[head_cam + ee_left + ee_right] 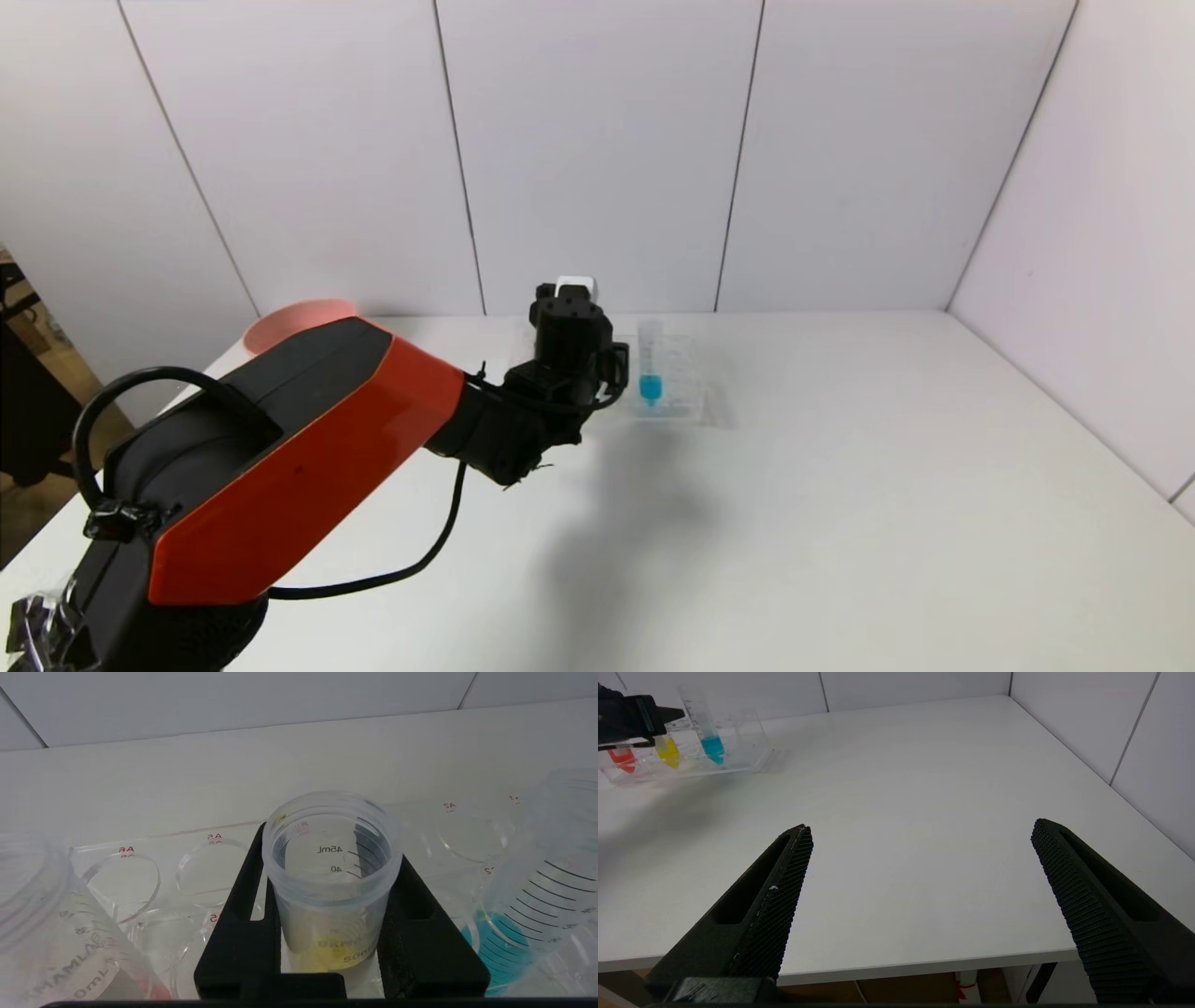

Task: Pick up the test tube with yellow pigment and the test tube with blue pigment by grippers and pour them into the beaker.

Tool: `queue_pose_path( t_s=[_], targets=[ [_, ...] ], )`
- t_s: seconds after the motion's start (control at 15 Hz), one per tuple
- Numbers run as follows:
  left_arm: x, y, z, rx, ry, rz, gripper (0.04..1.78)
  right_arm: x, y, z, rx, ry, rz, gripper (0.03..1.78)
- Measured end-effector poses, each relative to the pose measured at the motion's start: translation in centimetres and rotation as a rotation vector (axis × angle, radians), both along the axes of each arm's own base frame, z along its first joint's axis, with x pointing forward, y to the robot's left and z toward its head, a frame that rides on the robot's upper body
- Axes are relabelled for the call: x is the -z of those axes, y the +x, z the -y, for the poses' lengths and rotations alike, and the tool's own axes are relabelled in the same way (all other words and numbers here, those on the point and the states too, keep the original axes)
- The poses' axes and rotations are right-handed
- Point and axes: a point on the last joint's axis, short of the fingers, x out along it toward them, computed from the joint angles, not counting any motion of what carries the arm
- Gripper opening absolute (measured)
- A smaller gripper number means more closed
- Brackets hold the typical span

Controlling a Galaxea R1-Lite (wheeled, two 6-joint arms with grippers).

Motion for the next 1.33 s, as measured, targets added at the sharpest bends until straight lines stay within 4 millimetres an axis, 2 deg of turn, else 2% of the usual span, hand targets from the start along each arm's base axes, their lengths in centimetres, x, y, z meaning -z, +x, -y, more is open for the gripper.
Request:
queue_pose_path(
  t_s=[0.47,1.33],
  targets=[
    [-4.1,-2.0,-0.3,0.004,-0.019,0.045,0.57,0.0,0.0,0.0,0.000,0.000,0.000,1.71],
    [-8.2,-4.0,-0.7,0.026,-0.030,0.066,0.54,0.0,0.0,0.0,0.000,0.000,0.000,1.71]
  ],
)
